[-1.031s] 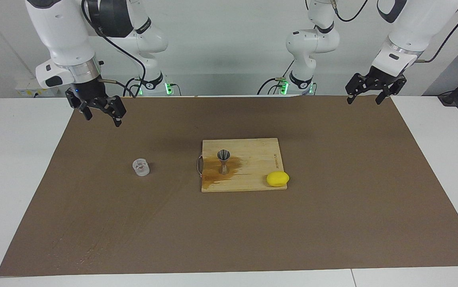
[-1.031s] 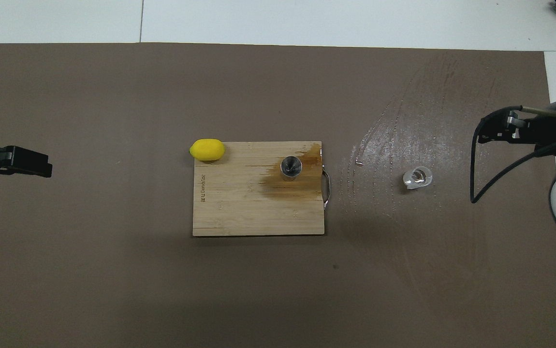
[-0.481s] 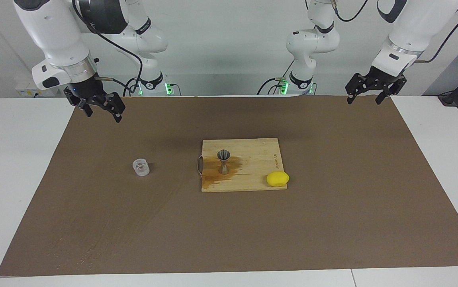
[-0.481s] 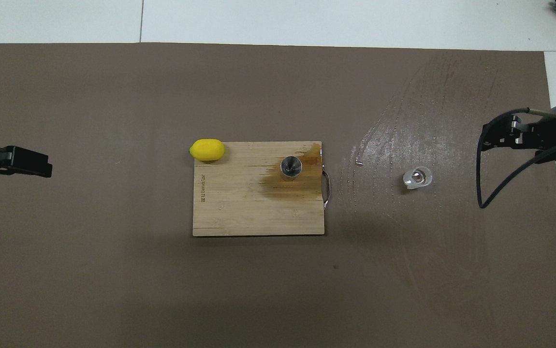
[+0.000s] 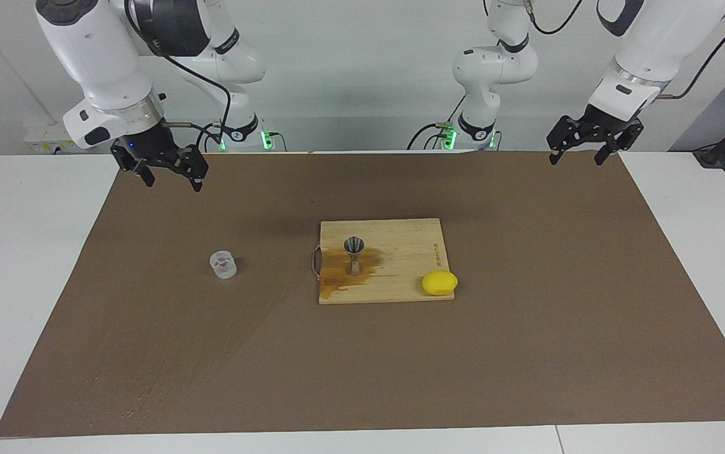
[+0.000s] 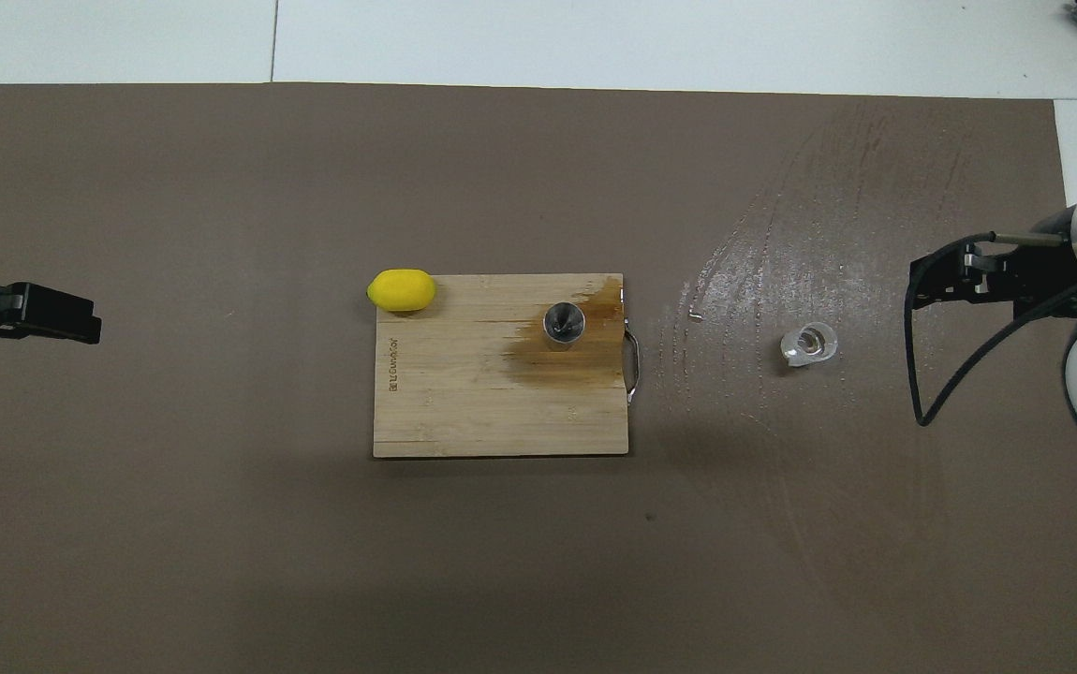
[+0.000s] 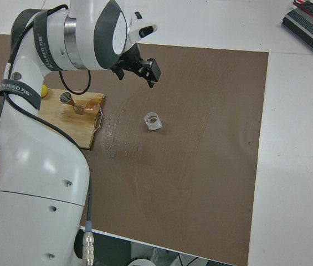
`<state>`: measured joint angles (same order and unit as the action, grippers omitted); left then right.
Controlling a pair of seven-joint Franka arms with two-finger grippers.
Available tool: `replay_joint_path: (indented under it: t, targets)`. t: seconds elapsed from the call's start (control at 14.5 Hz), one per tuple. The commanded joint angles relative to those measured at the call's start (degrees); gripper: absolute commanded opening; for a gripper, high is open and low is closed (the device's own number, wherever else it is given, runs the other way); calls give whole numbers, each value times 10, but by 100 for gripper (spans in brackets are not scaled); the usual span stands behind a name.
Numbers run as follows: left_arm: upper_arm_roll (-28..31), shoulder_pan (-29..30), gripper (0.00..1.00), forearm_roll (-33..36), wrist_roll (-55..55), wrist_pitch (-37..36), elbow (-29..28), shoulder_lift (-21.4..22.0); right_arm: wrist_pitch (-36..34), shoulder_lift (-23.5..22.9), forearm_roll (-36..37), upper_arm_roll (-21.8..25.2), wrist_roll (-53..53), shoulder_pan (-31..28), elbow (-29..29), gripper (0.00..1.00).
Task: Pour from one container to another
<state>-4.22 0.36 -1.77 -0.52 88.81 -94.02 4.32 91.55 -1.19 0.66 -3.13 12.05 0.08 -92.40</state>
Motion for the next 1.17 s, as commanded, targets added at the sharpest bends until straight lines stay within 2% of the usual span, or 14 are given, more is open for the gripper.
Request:
replay_joint_path:
  t: [0.0,0.34,1.1]
  targets:
    - [-2,6,100,-7,-4,-8,-7,12,-11,18,-8,-1,-3,-8,-22,100]
    - [-2,6,100,-7,-4,-8,-7,12,-15,43,-8,-1,20,-5,-54,100]
    - [-2,6,100,-7,-4,-8,-7,11,-10,39,-3,-1,10,-10,-50,100]
